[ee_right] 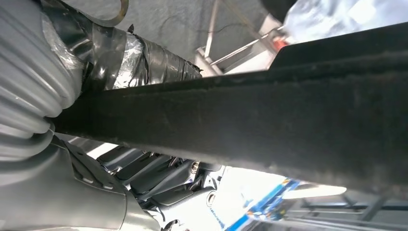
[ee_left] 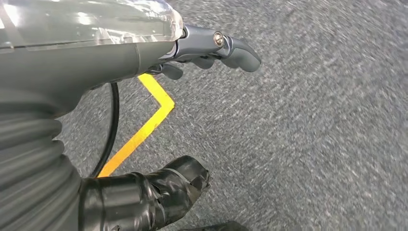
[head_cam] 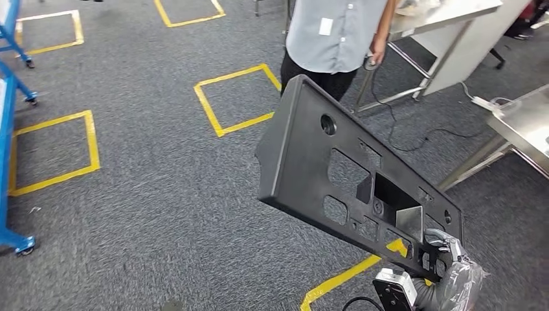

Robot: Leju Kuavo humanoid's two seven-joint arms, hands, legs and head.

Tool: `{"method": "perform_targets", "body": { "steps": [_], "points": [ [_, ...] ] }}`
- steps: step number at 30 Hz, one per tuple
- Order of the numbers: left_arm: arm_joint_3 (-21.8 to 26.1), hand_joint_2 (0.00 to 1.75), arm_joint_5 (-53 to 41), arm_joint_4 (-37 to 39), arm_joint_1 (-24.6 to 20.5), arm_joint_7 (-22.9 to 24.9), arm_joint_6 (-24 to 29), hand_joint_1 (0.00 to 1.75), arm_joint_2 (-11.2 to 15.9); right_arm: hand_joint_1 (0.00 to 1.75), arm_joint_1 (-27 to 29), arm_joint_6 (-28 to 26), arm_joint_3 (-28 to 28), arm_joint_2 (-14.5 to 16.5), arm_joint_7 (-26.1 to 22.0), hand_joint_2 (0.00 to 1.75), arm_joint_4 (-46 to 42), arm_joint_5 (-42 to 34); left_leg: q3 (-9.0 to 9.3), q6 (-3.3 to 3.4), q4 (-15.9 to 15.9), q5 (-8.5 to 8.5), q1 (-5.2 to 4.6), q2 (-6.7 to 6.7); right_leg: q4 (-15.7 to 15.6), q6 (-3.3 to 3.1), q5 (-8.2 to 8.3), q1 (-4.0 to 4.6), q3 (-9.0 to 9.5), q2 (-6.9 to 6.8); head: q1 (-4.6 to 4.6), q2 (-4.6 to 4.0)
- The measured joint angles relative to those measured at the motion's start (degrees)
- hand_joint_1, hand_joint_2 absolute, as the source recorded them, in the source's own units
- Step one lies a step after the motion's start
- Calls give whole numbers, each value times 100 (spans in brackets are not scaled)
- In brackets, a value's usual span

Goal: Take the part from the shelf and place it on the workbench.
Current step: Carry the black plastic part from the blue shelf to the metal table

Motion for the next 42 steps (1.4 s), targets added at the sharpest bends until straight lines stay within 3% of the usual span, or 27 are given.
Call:
{"method": "perform_targets", "body": {
  "steps": [1, 2, 4, 6, 7, 9, 11, 13, 15, 16, 18, 19, 21, 22, 24, 26, 28, 30, 31, 32, 33, 35, 37, 39, 40, 42],
  "points": [
    [1, 175, 1, 0, -1, -1, -1, 0, 1, 175, 8, 0, -8, 0, 0, 175, 2, 7, 12, -4, 1, -13, -1, 74, -24, 5, 85, -7, 6, -16, 0, 0],
    [1, 175, 1, 0, -4, -1, -1, 0, 0, 175, 13, 0, -16, 0, 0, 175, 2, 13, 33, -12, 1, -30, -1, 144, -275, -2, 264, -8, 132, -51, -1, 1],
    [1, 175, 1, 0, -11, -2, -2, 0, -2, 175, 13, 0, -25, 0, 1, 175, 1, 21, 93, -43, 0, -73, -12, 264, -1068, -61, 617, 40, 545, -298, 0, 0],
    [2, 175, 2, -1, -13, -5, -2, 0, -2, 175, 14, 0, -26, 0, 2, 175, -4, 20, 135, -91, -5, -108, -35, 367, -1520, -135, 722, 116, 764, -508, -2, 0],
    [2, 175, 3, -1, -15, -7, -2, 0, -3, 175, 19, 0, -28, -1, 4, 175, -6, 15, 150, -117, -15, -118, -46, 425, -1556, -161, 695, 146, 768, -519, -3, 0],
    [3, 175, 7, 0, -27, -11, 1, 0, -5, 175, 48, 0, -35, 0, 8, 175, -12, 6, 198, -175, -31, -151, -50, 495, -1609, -214, 719, 128, 780, -383, -6, 1],
    [3, 175, 8, 0, -36, -12, 4, 0, -5, 175, 65, 0, -40, 4, 8, 175, -23, 3, 132, -222, 196, -319, -43, 274, -1686, -285, 750, 79, 831, -250, -7, 1],
    [3, 175, 11, 1, -25, -11, 5, 0, -2, 175, 60, 0, -40, 14, 7, 175, -33, 3, -188, -241, 863, -655, -32, -21, -1704, -337, 754, 56, 852, -117, -8, 1],
    [3, 175, 15, 1, -2, -6, -1, 0, 0, 175, 61, 0, -40, 23, 8, 175, -36, 3, -532, -261, 1488, -842, -30, -94, -1680, -358, 739, 57, 850, 46, -8, 1],
    [3, 175, 16, 1, 6, -4, -5, 0, 1, 175, 66, 1, -40, 26, 9, 175, -36, 3, -591, -268, 1544, -771, -28, -102, -1661, -357, 730, 56, 851, 138, -8, 0],
    [3, 175, 20, 1, 5, -2, -13, 0, 1, 175, 73, 1, -40, 27, 9, 175, -36, 3, -418, -264, 1043, -359, -16, -164, -1607, -331, 699, 46, 855, 311, -8, 1],
    [4, 175, 25, 1, 3, -3, -19, 0, 4, 175, 74, 1, -40, 28, 9, 175, -36, 3, -275, -252, 686, -186, -4, -300, -1571, -306, 676, 43, 847, 388, -8, 1],
    [4, 175, 42, 1, -1, -10, -35, 0, 8, 175, 69, 1, -40, 28, 9, 175, -37, 3, -83, -219, 201, -30, 13, -555, -1495, -242, 646, 38, 796, 519, -5, 1],
    [5, 175, 49, 1, -5, -14, -45, 0, 10, 175, 72, 2, -40, 28, 9, 175, -38, 3, -65, -196, 150, -53, 4, -617, -1484, -204, 650, 27, 765, 576, -5, 1],
    [7, 175, 56, 0, -15, -24, -63, 0, 3, 175, 92, 1, -42, 28, 9, 175, -40, 3, -44, -130, 97, -24, -8, -517, -1495, -133, 671, 0, 733, 640, -7, 1],
    [11, 175, 64, -1, -23, -44, -90, 0, -2, 175, 105, 0, -46, 28, 10, 175, -45, 3, -7, -57, 27, 6, 12, -382, -1353, -76, 582, 14, 660, 397, -2, 1],
    [14, 175, 72, 0, -20, -68, -118, 0, -1, 175, 96, 0, -49, 28, 10, 175, -49, 3, 19, -13, -8, 8, 17, -235, -840, -28, 312, 22, 402, 79, 3, 1],
    [15, 175, 87, 1, -6, -84, -141, 0, 0, 175, 97, 0, -49, 28, 17, 175, -48, 1, 30, 1, -8, -16, 11, -74, -201, 16, 83, -8, 58, 7, 3, 1],
    [15, 175, 95, 1, -1, -92, -153, 0, 1, 175, 102, 0, -50, 28, 23, 175, -46, -3, 42, 0, -7, -33, 10, 11, -60, 32, 92, -25, -26, -8, 3, 1],
    [16, 175, 100, 1, -1, -98, -163, 0, 1, 175, 106, 0, -50, 28, 30, 175, -46, -7, 62, -7, -7, -52, 10, 83, -175, 39, 223, -36, 22, -32, 3, 1],
    [16, 175, 102, 1, -3, -105, -169, 0, -1, 175, 108, 0, -51, 28, 35, 175, -47, -10, 93, -18, -7, -76, 11, 150, -489, 34, 423, -42, 180, -83, 3, 1],
    [16, 175, 101, 1, -6, -113, -173, 0, -3, 175, 105, 0, -51, 28, 40, 175, -51, -13, 165, -58, -11, -130, -2, 266, -1231, -12, 708, -4, 567, -310, 3, 1],
    [16, 175, 101, 1, -12, -115, -173, 0, -3, 175, 105, 0, -52, 28, 43, 175, -54, -13, 220, -115, -32, -164, -22, 361, -1545, -72, 749, 56, 720, -424, 1, 1],
    [16, 175, 101, 1, -22, -115, -174, 0, -7, 175, 113, 0, -54, 27, 45, 175, -56, -13, 266, -178, -72, -184, -36, 453, -1574, -129, 759, 64, 719, -311, -1, 1],
    [16, 175, 101, 1, -27, -116, -174, 0, -8, 175, 122, 0, -55, 27, 44, 175, -60, -12, 280, -206, -53, -219, -31, 424, -1609, -160, 770, 47, 739, -254, 1, 1],
    [16, 175, 101, 1, -32, -118, -174, 0, -9, 175, 120, 0, -56, 28, 43, 175, -68, -11, 150, -237, 286, -443, -18, 205, -1682, -233, 796, 6, 789, -142, -6, 1]
  ]
}}
